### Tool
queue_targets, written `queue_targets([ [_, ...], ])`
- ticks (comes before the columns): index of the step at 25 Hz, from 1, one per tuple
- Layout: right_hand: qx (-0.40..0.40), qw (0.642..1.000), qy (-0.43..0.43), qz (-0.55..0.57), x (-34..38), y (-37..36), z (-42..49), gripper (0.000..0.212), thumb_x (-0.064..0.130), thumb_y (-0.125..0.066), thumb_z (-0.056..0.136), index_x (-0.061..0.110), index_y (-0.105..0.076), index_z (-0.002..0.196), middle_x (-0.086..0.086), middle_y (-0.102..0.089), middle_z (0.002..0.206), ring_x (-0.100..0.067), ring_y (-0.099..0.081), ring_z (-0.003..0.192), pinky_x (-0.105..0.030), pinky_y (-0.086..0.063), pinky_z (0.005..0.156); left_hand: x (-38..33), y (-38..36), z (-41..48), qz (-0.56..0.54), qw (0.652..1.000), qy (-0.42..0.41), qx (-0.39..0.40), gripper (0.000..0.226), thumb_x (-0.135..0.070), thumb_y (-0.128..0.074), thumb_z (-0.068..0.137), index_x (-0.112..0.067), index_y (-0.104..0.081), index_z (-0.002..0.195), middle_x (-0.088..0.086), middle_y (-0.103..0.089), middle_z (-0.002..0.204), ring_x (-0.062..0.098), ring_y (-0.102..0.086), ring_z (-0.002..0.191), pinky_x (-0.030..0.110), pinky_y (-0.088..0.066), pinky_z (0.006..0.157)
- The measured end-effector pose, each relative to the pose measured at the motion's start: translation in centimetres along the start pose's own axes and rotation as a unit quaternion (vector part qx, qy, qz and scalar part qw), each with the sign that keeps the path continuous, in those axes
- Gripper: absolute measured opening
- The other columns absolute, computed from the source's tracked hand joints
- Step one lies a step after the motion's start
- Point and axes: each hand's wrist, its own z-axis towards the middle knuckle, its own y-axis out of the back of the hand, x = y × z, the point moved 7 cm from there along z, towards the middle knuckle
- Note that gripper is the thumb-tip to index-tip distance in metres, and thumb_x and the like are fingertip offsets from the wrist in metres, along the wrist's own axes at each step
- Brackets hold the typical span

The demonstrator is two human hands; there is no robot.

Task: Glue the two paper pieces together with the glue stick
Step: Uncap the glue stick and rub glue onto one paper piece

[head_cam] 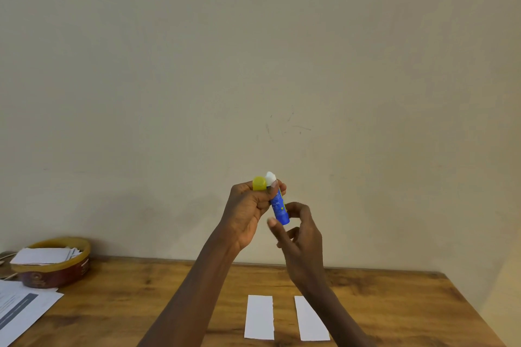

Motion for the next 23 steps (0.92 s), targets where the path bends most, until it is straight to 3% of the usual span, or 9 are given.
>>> queue_targets([
  [2, -0.023, 0.999, 0.011, -0.037, -0.1, 0.2, 0.0, 0.021, 0.022, -0.059, 0.082, 0.007, -0.052, 0.095, 0.004, -0.055, 0.078, -0.02, -0.052, 0.056, -0.015, -0.039, 0.05, 0.0, -0.1, 0.0, 0.003, 1.0, -0.002, 0.001, 0.017, -0.004, -0.058, 0.081, -0.012, -0.068, 0.07, -0.003, -0.072, 0.066, 0.014, -0.068, 0.08, 0.02, -0.057, 0.075],
  [4, -0.007, 0.999, -0.002, -0.046, -0.6, -0.1, 0.1, 0.017, 0.016, -0.05, 0.088, 0.001, -0.055, 0.096, -0.001, -0.058, 0.072, -0.018, -0.051, 0.052, -0.019, -0.04, 0.052, 0.1, 0.0, 0.1, 0.0, 1.0, -0.001, -0.006, 0.017, -0.003, -0.058, 0.081, -0.011, -0.068, 0.07, -0.003, -0.072, 0.064, 0.015, -0.068, 0.08, 0.02, -0.057, 0.073],
  [6, 0.023, 0.999, -0.012, -0.042, -0.9, -0.5, 0.1, 0.023, 0.018, -0.042, 0.091, 0.001, -0.054, 0.1, 0.0, -0.059, 0.075, -0.011, -0.05, 0.052, -0.015, -0.04, 0.053, 0.2, 0.1, 0.1, -0.005, 1.0, 0.0, -0.011, 0.016, -0.004, -0.057, 0.081, -0.01, -0.067, 0.071, -0.003, -0.072, 0.064, 0.016, -0.067, 0.08, 0.021, -0.057, 0.073],
  [9, -0.009, 0.998, 0.011, -0.053, -0.3, 0.0, -0.1, 0.028, 0.031, -0.054, 0.082, 0.009, -0.05, 0.099, 0.007, -0.055, 0.08, -0.014, -0.051, 0.057, -0.015, -0.039, 0.053, 0.3, -0.2, 0.1, -0.001, 1.0, 0.002, 0.003, 0.016, -0.006, -0.059, 0.08, -0.013, -0.069, 0.071, -0.002, -0.073, 0.068, 0.016, -0.069, 0.081, 0.021, -0.057, 0.074],
  [11, -0.016, 0.998, 0.014, -0.064, -0.2, 0.2, -0.1, 0.023, 0.024, -0.058, 0.083, 0.006, -0.052, 0.097, 0.001, -0.059, 0.074, -0.018, -0.054, 0.054, -0.02, -0.041, 0.052, 0.3, -0.4, 0.0, -0.004, 1.0, 0.002, 0.008, 0.017, -0.006, -0.059, 0.081, -0.013, -0.07, 0.07, -0.002, -0.073, 0.068, 0.014, -0.069, 0.08, 0.02, -0.057, 0.071],
  [15, 0.025, 0.999, -0.017, -0.019, -0.7, -0.5, -0.2, 0.028, 0.023, -0.041, 0.09, 0.003, -0.055, 0.104, -0.001, -0.063, 0.08, -0.015, -0.057, 0.055, -0.009, -0.042, 0.048, 0.4, -0.1, 0.0, -0.002, 1.0, 0.001, 0.0, 0.021, -0.005, -0.057, 0.082, -0.014, -0.07, 0.068, -0.003, -0.073, 0.067, 0.016, -0.068, 0.081, 0.02, -0.057, 0.069],
  [17, -0.014, 0.999, -0.01, -0.039, -0.6, 0.1, -0.2, 0.029, 0.024, -0.053, 0.085, 0.006, -0.053, 0.108, 0.004, -0.058, 0.089, -0.02, -0.059, 0.062, -0.015, -0.043, 0.052, 0.3, 0.0, 0.0, 0.002, 1.0, 0.0, 0.0, 0.022, -0.006, -0.057, 0.082, -0.014, -0.071, 0.067, -0.003, -0.073, 0.068, 0.016, -0.068, 0.082, 0.02, -0.057, 0.071],
  [19, -0.056, 0.996, 0.011, -0.075, -0.2, 0.8, -0.2, 0.029, 0.023, -0.064, 0.079, 0.005, -0.056, 0.1, 0.005, -0.057, 0.083, -0.021, -0.059, 0.059, -0.022, -0.043, 0.053, 0.2, -0.2, -0.1, 0.009, 1.0, -0.004, 0.004, 0.022, -0.007, -0.058, 0.082, -0.015, -0.071, 0.067, -0.003, -0.073, 0.068, 0.015, -0.068, 0.081, 0.02, -0.057, 0.072],
  [23, -0.015, 0.999, -0.004, -0.03, -0.2, 0.3, 0.1, 0.023, 0.019, -0.045, 0.089, 0.003, -0.06, 0.095, 0.001, -0.062, 0.071, -0.009, -0.056, 0.051, -0.02, -0.044, 0.053, -0.2, -0.3, 0.1, 0.001, 1.0, -0.005, -0.002, 0.017, -0.006, -0.057, 0.081, -0.012, -0.069, 0.07, -0.003, -0.073, 0.067, 0.015, -0.068, 0.079, 0.019, -0.057, 0.07],
])
